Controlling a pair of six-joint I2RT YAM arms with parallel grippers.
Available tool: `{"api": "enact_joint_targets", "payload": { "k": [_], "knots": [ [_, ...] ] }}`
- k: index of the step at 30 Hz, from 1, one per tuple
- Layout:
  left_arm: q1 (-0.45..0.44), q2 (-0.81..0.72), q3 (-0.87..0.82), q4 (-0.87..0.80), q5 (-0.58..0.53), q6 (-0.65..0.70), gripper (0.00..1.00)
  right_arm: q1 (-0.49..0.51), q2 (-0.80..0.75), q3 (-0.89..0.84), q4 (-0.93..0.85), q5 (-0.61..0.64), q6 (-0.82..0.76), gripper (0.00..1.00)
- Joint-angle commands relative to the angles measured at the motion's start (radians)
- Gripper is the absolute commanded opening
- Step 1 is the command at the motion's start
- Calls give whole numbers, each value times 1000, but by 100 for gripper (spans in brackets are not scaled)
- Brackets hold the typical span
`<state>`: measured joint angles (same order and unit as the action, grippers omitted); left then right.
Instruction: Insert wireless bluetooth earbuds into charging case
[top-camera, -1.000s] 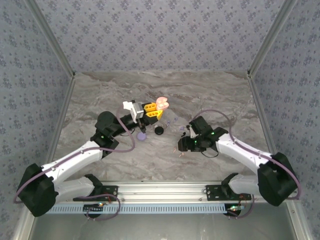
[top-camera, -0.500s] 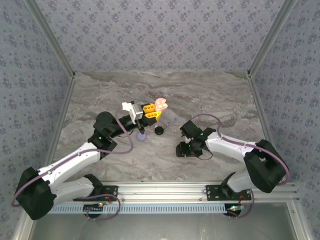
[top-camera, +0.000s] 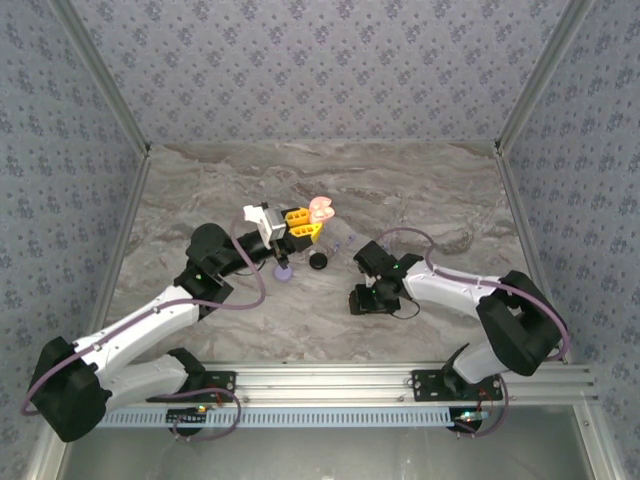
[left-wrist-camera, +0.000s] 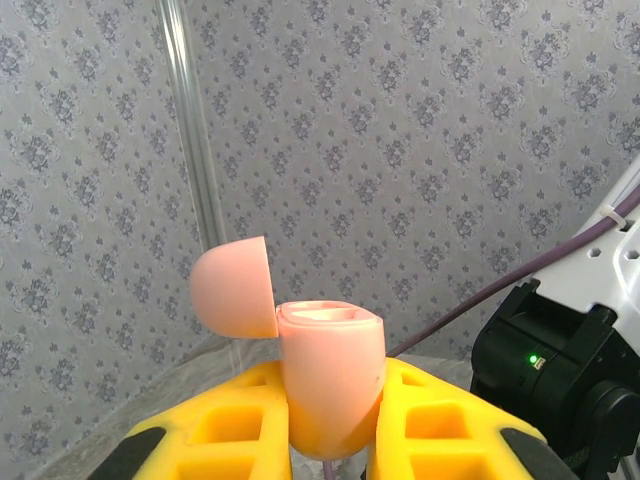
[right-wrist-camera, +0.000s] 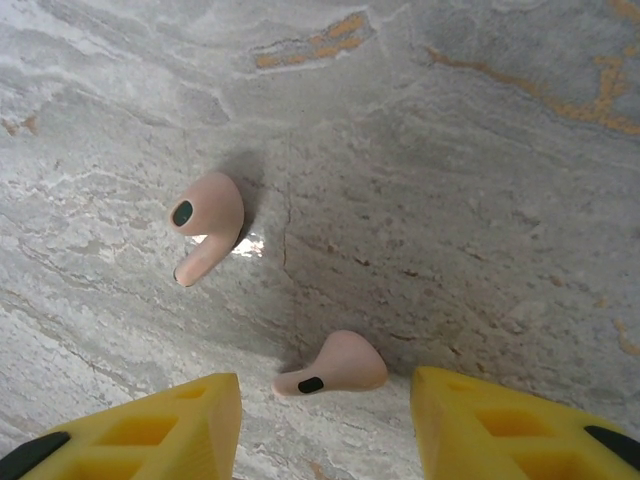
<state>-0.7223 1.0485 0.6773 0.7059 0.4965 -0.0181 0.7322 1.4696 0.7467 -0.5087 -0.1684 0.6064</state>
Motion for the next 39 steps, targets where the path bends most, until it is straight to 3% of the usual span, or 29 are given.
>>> {"api": "enact_joint_targets", "payload": {
  "k": [1,17,30,39],
  "knots": [
    [-3,-21,0,7,-10,17,0,8,14,30,-19,7,11,49],
    [-3,-34,4,-23,-26,26,0,15,69,71,-6,6,-17,46],
    [-3,-42,10,-46,-41,34,0,40,142,120,-71,33,-50,37],
    [-3,-47,20,-70,-50,44,0,74,175,155,-114,70,-71,24]
  ]
}}
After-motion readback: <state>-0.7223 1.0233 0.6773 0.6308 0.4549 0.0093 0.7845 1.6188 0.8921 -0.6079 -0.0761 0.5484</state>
